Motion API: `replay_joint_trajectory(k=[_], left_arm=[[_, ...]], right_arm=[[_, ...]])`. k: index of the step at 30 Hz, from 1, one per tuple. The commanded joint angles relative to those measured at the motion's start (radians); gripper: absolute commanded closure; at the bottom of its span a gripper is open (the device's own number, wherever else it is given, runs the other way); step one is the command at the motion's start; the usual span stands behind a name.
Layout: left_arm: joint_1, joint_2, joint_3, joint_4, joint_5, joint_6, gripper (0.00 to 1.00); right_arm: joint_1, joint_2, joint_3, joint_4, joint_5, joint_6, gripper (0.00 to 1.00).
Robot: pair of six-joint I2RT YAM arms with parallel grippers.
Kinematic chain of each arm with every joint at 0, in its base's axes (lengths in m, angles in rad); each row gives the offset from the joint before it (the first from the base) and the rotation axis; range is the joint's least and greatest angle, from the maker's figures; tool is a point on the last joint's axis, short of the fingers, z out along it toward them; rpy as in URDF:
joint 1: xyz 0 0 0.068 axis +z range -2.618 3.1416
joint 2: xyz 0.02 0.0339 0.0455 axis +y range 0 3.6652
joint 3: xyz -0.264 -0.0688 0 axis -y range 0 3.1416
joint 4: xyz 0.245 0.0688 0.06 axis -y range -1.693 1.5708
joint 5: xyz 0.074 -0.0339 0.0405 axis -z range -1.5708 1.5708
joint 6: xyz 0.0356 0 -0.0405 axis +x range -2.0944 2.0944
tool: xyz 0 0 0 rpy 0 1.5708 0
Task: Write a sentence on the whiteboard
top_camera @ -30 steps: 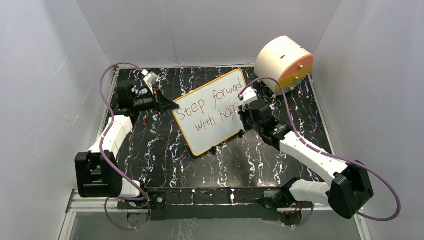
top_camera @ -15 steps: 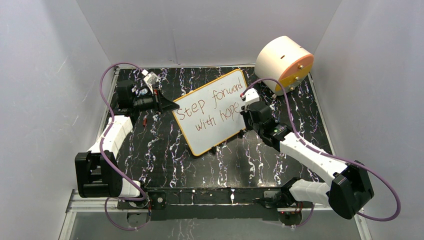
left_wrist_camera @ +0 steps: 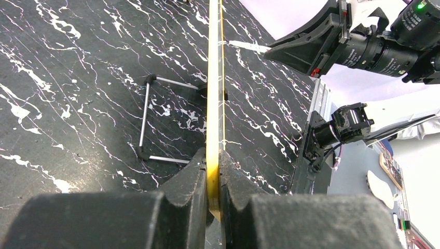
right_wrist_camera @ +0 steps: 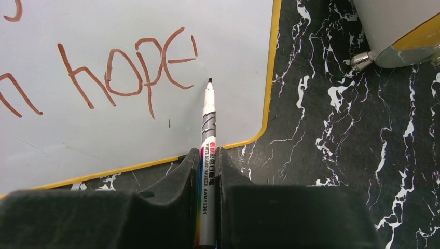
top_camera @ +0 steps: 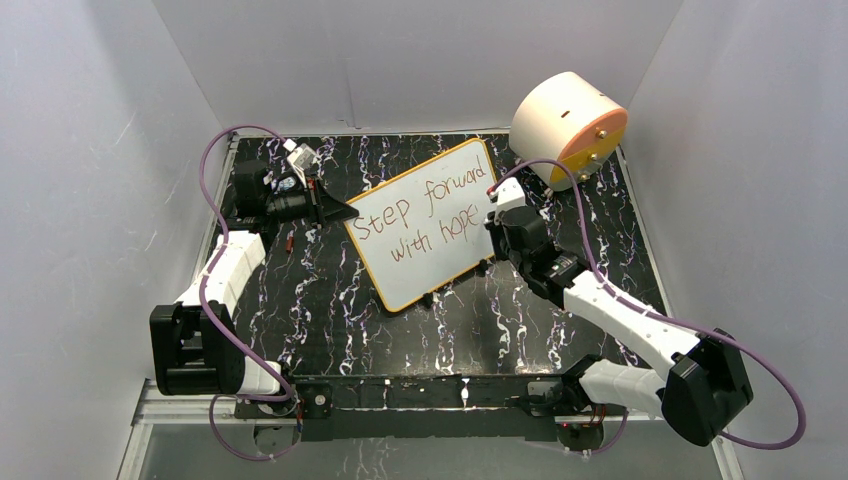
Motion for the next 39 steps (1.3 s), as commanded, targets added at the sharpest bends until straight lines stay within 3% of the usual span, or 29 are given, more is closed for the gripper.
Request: replay_joint_trajectory(k=[1, 12, 19, 28, 32, 36, 39], left_arm=[[-0.026, 0.019, -0.002, -0.056, 0.013, 0.048, 1.00], [-0.028, 0.022, -0.001, -0.057, 0.021, 0.046, 1.00], [-0.029, 0.008, 0.005, -0.065, 0.000, 0.044, 1.00], [-0.031, -0.079, 0.039, -0.097, -0.083, -0.005, 0.65], [-0.030, -0.145, 0.086, -0.145, -0.150, -0.046, 0.55], [-0.030, -0.217, 0.123, -0.193, -0.265, -0.076, 0.47], [-0.030, -0.281, 0.137, -0.249, -0.394, -0.090, 0.35]], right_arm=[[-0.006, -0.008, -0.009, 0.061, 0.010, 0.019, 1.00], [-0.015, 0.034, 0.000, 0.107, -0.032, 0.008, 1.00], [-0.016, -0.070, 0.013, 0.029, -0.018, 0.005, 1.00], [-0.015, -0.257, 0.048, -0.116, 0.014, 0.007, 1.00], [-0.016, -0.318, 0.058, -0.169, 0.039, 0.008, 1.00], [-0.016, -0.369, 0.068, -0.207, 0.053, 0.010, 1.00], [-0.016, -0.405, 0.074, -0.239, 0.059, 0.011, 1.00]])
